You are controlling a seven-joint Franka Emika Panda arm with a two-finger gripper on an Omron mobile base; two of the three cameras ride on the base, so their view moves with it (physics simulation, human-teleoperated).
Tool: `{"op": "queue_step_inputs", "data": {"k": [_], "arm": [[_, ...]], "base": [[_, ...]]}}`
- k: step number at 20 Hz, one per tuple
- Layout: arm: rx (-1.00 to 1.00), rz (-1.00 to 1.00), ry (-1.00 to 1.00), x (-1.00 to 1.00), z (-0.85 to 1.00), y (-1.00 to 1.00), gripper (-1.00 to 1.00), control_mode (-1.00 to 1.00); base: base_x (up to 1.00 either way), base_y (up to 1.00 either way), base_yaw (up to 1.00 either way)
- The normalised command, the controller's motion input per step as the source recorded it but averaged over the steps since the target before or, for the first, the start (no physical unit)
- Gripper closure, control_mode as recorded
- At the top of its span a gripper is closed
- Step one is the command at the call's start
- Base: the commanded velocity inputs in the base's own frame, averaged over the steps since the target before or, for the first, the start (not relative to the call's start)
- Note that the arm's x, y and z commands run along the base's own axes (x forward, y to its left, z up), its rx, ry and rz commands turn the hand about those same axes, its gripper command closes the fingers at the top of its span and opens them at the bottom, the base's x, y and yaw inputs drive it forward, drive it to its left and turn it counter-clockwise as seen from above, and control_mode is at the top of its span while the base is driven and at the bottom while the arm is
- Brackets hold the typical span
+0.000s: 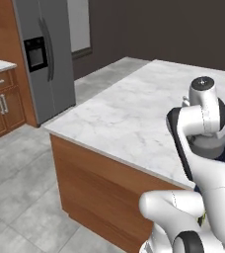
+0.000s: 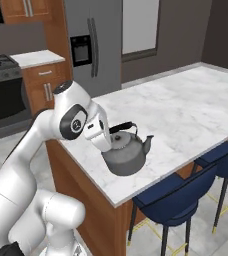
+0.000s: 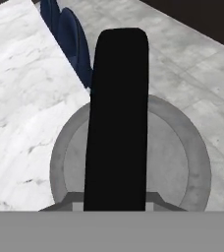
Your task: The kettle is done boiling. Turn off the stove, then wait for 300 timesteps before moving the kettle to the dining table.
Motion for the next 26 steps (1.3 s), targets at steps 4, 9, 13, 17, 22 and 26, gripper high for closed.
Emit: {"op": "queue_step_inputs", "data": {"k": [4, 9, 13, 17, 22, 26], "arm": [[0.00, 0.00, 0.00, 0.00, 0.00, 0.00, 1.00, 1.00], [0.00, 0.00, 0.00, 0.00, 0.00, 0.00, 1.00, 1.00], [0.00, 0.00, 0.00, 0.00, 0.00, 0.00, 1.00, 1.00], [0.00, 0.00, 0.00, 0.00, 0.00, 0.00, 1.00, 1.00], [0.00, 0.00, 0.00, 0.13, -0.04, -0.01, 1.00, -1.00], [0.01, 0.03, 0.00, 0.27, -0.15, -0.07, 1.00, -1.00]], "base": [[0.36, -0.51, 0.20], [0.18, -0.21, 0.08], [0.00, 0.00, 0.00], [0.04, 0.00, 0.00], [0.02, 0.00, 0.00], [0.00, 0.00, 0.00]]}}
